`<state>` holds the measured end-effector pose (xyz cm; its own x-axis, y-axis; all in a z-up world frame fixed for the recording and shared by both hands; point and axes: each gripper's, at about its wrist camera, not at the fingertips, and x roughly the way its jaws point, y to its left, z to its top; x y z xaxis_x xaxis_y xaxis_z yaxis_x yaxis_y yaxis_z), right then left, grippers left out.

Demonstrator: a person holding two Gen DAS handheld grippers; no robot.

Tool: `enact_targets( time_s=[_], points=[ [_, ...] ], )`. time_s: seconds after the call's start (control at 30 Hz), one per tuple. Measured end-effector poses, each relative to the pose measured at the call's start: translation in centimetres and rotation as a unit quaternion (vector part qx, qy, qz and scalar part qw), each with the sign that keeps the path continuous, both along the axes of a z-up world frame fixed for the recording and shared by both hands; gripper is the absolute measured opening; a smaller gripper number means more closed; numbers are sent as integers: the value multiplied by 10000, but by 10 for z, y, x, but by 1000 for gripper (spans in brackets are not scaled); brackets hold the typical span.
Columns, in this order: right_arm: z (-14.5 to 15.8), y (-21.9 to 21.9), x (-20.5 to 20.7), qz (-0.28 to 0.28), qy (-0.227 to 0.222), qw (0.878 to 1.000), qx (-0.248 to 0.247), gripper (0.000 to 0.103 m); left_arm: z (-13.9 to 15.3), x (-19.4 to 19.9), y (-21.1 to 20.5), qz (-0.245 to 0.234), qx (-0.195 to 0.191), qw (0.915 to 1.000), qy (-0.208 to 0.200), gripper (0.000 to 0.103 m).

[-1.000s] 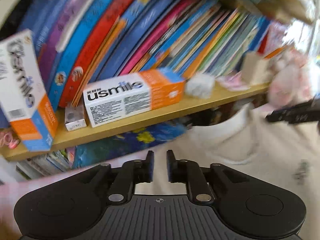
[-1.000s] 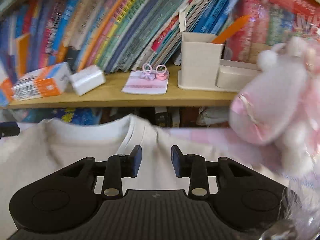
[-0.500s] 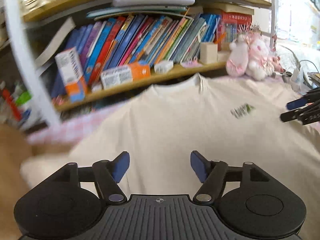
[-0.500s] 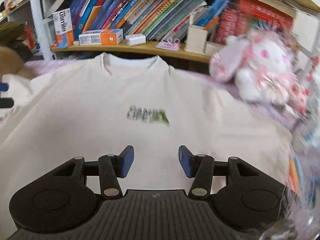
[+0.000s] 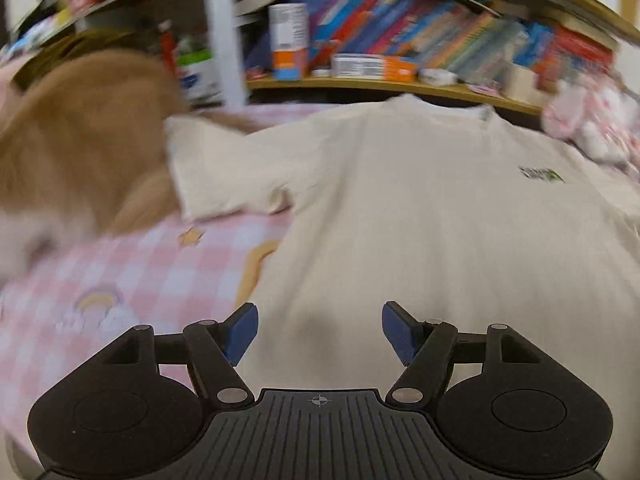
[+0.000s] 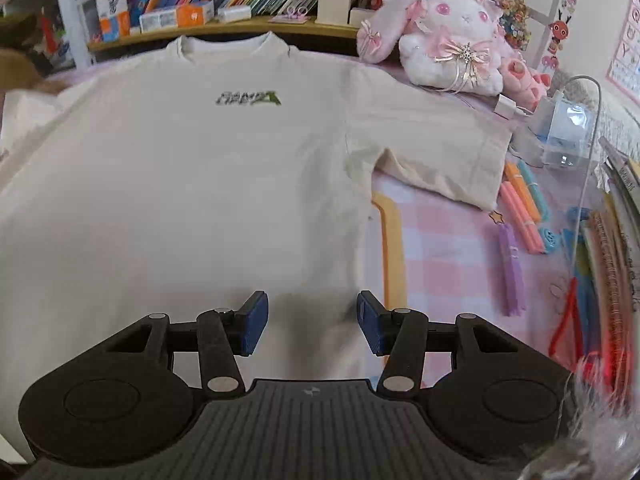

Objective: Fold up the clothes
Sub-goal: 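Open both grippers and move them back over the shirt body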

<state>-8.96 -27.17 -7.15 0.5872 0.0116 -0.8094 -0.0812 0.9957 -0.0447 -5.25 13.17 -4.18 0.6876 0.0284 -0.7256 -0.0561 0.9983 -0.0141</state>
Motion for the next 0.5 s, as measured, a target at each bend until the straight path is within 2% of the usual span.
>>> enact_targets(
  time_s=[0.13, 0.4, 0.43, 0.5],
  points=[
    [-2, -5, -11, -139, 54, 9998, -139, 47, -8, -3, 10, 220, -282, 9993, 74, 69],
    [-2, -8, -20, -744, 116, 9971, 81, 44, -13, 18, 26, 32, -132, 9999, 44, 69],
    [-2, -8, -21, -817, 113, 9965, 140, 42, -15, 22, 31, 23, -165, 9998, 91, 66],
    [-2, -7, -22, -895, 100, 9956, 267, 31, -19, 31, 39, 8, -241, 9995, 211, 51]
  ],
)
